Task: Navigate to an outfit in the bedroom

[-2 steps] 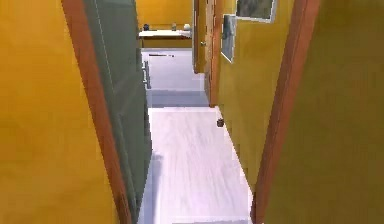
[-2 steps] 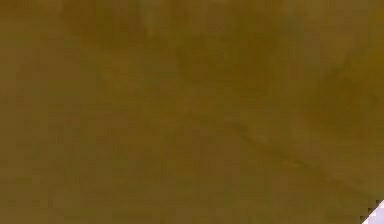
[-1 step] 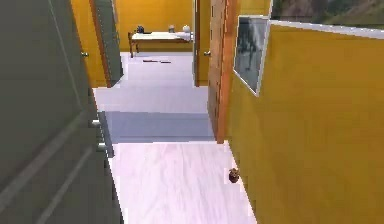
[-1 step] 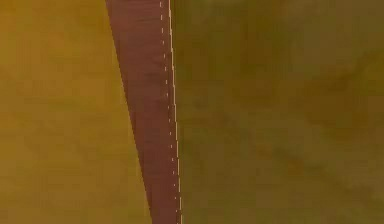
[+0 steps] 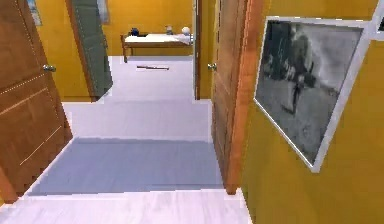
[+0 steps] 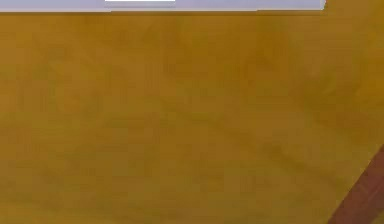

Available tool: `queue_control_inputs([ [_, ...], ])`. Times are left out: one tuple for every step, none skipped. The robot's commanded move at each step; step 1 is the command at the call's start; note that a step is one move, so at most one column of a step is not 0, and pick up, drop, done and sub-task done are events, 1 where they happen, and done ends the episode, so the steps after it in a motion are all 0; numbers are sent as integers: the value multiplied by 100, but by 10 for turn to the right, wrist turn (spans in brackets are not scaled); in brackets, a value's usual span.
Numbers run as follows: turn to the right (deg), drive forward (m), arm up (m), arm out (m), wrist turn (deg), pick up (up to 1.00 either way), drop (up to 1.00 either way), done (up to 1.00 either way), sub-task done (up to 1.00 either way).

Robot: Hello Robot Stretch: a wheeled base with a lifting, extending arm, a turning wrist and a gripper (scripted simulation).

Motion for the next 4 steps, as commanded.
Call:
queue_control_inputs([
  [-90,0,0,0,0,0,0,0,0],
  [0,30,0,0,0,0,0,0,0],
  [-150,0,0,0,0,0,0,0,0],
  [0,100,0,0,0,0,0,0,0],
])
